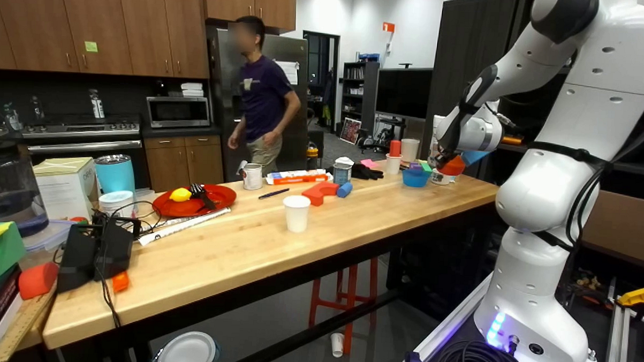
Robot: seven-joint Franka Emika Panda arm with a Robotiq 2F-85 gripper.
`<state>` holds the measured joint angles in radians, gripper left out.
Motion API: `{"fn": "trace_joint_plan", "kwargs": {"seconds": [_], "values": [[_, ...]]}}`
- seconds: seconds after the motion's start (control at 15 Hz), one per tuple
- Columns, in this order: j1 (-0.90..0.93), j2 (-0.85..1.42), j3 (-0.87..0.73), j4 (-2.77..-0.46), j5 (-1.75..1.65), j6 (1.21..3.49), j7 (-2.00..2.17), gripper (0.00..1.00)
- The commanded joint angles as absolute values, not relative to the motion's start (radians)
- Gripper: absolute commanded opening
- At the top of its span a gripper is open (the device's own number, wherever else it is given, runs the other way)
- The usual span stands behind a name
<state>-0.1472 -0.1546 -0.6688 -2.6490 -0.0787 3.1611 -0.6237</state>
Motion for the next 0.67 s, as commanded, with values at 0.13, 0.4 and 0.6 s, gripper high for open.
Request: {"fn": "trace_joint_plan", "kwargs": {"seconds": [0.13, 0.4, 0.6], "values": [[-0.071, -0.213, -0.831, -2.661, 0.000, 3.092, -0.716, 0.02], [-0.044, -0.211, -0.889, -2.638, 0.007, 3.082, -0.749, 0.02], [-0.025, -0.208, -0.871, -2.615, -0.016, 3.091, -0.762, 0.02]]}}
